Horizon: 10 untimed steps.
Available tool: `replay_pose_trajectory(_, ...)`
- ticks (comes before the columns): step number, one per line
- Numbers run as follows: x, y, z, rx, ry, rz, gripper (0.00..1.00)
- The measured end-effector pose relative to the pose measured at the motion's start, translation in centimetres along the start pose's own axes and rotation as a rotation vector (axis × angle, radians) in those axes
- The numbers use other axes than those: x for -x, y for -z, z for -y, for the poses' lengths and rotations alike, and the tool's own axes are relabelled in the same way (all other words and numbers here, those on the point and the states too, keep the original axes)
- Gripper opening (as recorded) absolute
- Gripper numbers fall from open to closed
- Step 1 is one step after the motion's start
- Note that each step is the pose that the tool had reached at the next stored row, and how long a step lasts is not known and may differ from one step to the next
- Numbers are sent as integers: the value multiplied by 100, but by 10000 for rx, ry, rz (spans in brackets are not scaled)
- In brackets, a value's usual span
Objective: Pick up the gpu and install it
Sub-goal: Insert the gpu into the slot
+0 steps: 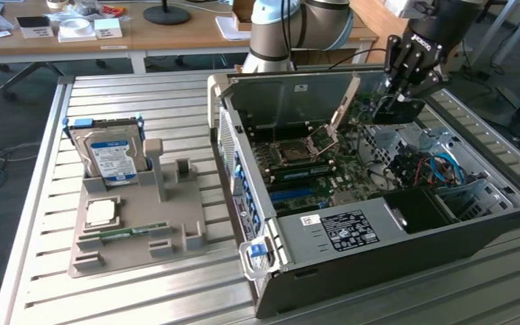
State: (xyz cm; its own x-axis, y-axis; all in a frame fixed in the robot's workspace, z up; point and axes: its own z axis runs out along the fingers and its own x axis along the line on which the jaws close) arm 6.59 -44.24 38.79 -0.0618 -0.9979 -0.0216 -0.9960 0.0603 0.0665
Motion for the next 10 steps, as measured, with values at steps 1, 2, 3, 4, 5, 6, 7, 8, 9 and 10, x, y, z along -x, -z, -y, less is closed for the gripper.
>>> replay_pose_trajectory(1, 0, -3, -6, -71, 12, 4, 27)
replay_pose_trajectory(2, -1, -7, -11, -175, 29, 9, 27)
replay_pose_trajectory(3, -2, -10, -14, -274, 48, 14, 27)
replay_pose_trajectory(4, -2, -14, -17, -371, 67, 19, 27)
replay_pose_trajectory(5, -2, -18, -22, -457, 82, 23, 27)
replay_pose_trajectory(6, -3, -21, -32, -524, 93, 26, 27)
replay_pose_trajectory(7, -4, -25, -46, -583, 98, 29, 27)
replay_pose_trajectory(8, -5, -30, -62, -642, 101, 32, 27)
replay_pose_trajectory(9, -6, -35, -81, -697, 104, 36, 27)
replay_pose_trajectory(10, -7, -39, -99, -738, 107, 38, 27)
